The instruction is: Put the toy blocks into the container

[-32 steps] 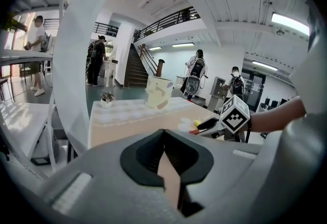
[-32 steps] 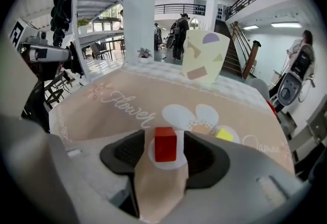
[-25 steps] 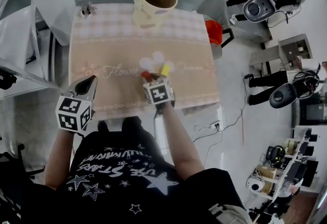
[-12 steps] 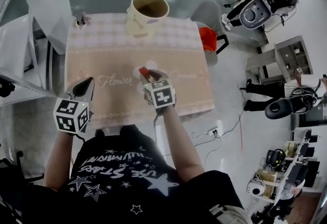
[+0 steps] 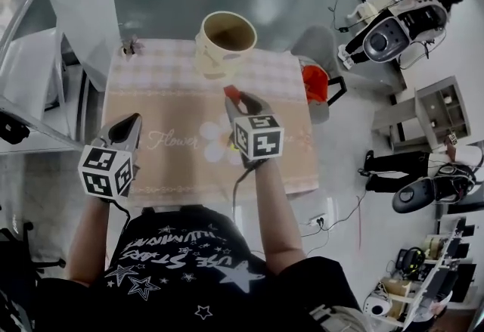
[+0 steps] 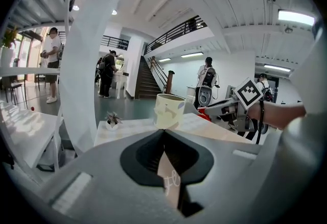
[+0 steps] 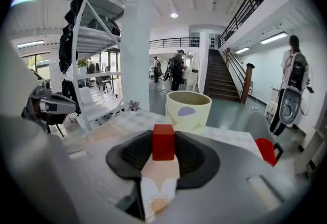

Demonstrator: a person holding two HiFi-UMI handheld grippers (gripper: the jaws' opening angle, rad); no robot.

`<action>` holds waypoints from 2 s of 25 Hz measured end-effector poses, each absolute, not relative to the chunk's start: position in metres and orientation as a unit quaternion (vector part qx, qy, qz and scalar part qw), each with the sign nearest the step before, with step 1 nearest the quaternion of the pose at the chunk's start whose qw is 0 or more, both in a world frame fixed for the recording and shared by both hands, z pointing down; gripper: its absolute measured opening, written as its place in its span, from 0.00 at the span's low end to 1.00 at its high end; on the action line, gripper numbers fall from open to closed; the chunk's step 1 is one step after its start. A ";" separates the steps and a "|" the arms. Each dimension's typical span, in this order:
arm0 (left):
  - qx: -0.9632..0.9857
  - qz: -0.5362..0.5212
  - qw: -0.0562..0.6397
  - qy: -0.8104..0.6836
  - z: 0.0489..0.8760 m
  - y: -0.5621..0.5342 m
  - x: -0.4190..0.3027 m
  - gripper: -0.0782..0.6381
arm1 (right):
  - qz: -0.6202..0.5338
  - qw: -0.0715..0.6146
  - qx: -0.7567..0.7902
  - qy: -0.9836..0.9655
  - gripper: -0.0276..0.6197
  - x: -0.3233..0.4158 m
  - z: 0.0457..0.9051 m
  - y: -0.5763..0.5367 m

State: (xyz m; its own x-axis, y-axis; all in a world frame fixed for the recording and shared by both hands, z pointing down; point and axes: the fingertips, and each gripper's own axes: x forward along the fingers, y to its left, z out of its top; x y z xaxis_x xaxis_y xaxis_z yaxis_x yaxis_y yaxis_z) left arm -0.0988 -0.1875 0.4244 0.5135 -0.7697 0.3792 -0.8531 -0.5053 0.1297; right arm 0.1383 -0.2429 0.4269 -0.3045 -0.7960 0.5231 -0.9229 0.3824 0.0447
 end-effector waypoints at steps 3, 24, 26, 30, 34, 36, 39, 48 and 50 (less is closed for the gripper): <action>0.852 0.133 0.147 -0.485 0.416 -0.197 -0.095 0.12 | 0.122 0.228 0.540 -0.801 0.26 0.146 0.413 -0.262; 0.834 0.129 0.121 -0.522 0.387 -0.265 -0.059 0.12 | 0.057 0.195 0.514 -0.833 0.26 0.161 0.370 -0.401; 0.831 0.133 0.125 -0.525 0.389 -0.269 -0.059 0.12 | 0.057 0.198 0.511 -0.834 0.26 0.159 0.373 -0.412; 0.827 0.138 0.133 -0.529 0.397 -0.274 -0.060 0.12 | 0.053 0.206 0.502 -0.838 0.26 0.152 0.380 -0.430; 0.823 0.144 0.140 -0.532 0.404 -0.274 -0.061 0.12 | 0.053 0.210 0.495 -0.841 0.26 0.145 0.385 -0.440; 0.821 0.144 0.142 -0.533 0.405 -0.275 -0.062 0.12 | 0.049 0.214 0.493 -0.842 0.26 0.142 0.387 -0.443; 0.821 0.144 0.143 -0.534 0.405 -0.275 -0.063 0.12 | 0.045 0.220 0.487 -0.844 0.33 0.138 0.388 -0.444; 0.827 0.138 0.142 -0.526 0.405 -0.268 -0.063 0.12 | 0.044 0.212 0.500 -0.838 0.33 0.144 0.382 -0.424; 0.830 0.136 0.142 -0.523 0.405 -0.265 -0.063 0.12 | 0.046 0.209 0.507 -0.835 0.33 0.149 0.381 -0.413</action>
State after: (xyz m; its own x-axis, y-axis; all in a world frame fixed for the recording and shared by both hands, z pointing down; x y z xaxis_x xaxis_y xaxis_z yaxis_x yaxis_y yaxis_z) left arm -0.0628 -0.2654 0.4045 0.4169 -0.8289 0.3730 -0.9057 -0.4136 0.0932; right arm 0.1492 -0.4130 0.3808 -0.3993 -0.8274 0.3950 -0.8657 0.4821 0.1347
